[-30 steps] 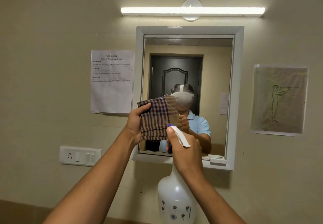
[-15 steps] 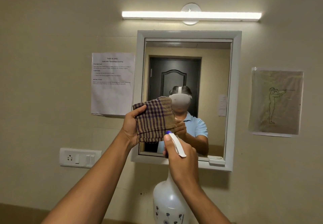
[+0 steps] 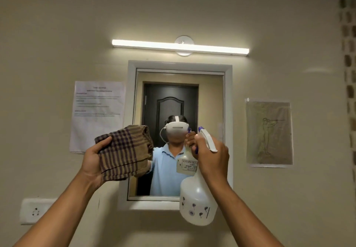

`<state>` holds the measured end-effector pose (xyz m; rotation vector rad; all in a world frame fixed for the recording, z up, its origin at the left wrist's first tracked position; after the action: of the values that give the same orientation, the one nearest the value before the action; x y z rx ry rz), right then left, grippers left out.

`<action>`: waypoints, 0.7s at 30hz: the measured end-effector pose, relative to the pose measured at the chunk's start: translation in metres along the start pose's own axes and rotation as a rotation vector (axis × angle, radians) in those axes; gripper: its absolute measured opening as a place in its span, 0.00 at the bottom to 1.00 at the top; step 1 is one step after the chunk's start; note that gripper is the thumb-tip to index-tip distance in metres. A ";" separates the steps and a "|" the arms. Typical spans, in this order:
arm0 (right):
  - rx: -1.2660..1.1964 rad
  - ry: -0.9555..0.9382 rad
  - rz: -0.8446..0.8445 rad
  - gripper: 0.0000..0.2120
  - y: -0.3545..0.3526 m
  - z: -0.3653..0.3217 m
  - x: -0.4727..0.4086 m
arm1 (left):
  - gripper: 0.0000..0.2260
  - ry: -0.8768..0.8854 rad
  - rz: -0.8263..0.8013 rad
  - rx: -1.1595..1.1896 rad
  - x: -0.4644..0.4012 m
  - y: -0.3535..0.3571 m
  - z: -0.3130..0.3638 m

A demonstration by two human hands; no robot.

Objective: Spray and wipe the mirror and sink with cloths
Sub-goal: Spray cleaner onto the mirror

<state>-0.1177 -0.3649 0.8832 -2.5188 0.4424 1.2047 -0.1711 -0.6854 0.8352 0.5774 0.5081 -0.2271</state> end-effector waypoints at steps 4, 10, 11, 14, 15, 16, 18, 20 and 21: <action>0.049 -0.020 0.084 0.15 -0.040 -0.018 -0.032 | 0.16 0.030 0.010 0.026 0.003 -0.007 0.010; 0.067 -0.010 0.164 0.17 -0.072 -0.031 -0.066 | 0.17 0.046 0.013 0.011 0.007 -0.008 0.015; 0.066 -0.012 0.171 0.17 -0.074 -0.034 -0.069 | 0.17 0.043 0.016 0.009 0.007 -0.007 0.014; 0.069 -0.005 0.180 0.17 -0.078 -0.037 -0.074 | 0.15 0.041 0.035 -0.005 0.010 -0.004 0.015; 0.068 0.005 0.184 0.17 -0.080 -0.037 -0.075 | 0.14 0.040 0.039 -0.006 0.010 -0.003 0.016; 0.061 0.015 0.194 0.18 -0.082 -0.035 -0.075 | 0.14 0.039 0.045 -0.012 0.011 -0.004 0.016; 0.037 0.022 0.222 0.18 -0.086 -0.034 -0.072 | 0.16 0.042 0.055 -0.020 0.013 -0.007 0.019; 0.019 0.016 0.226 0.18 -0.083 -0.035 -0.070 | 0.16 0.042 0.070 -0.026 0.017 -0.013 0.023; 0.013 0.012 0.219 0.17 -0.079 -0.037 -0.069 | 0.15 0.040 0.077 -0.035 0.019 -0.016 0.025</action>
<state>-0.1008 -0.2987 0.9710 -2.5196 0.7435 1.2581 -0.1506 -0.7137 0.8358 0.5668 0.5264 -0.1333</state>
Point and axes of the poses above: each hand's wrist, its own x-axis away from the middle knuckle, its own y-axis out of the palm, z = x × y, the point moved 10 cm from there along -x, towards the middle knuckle, and after that the axes turned 13 degrees about -z, right-handed, at the moved point
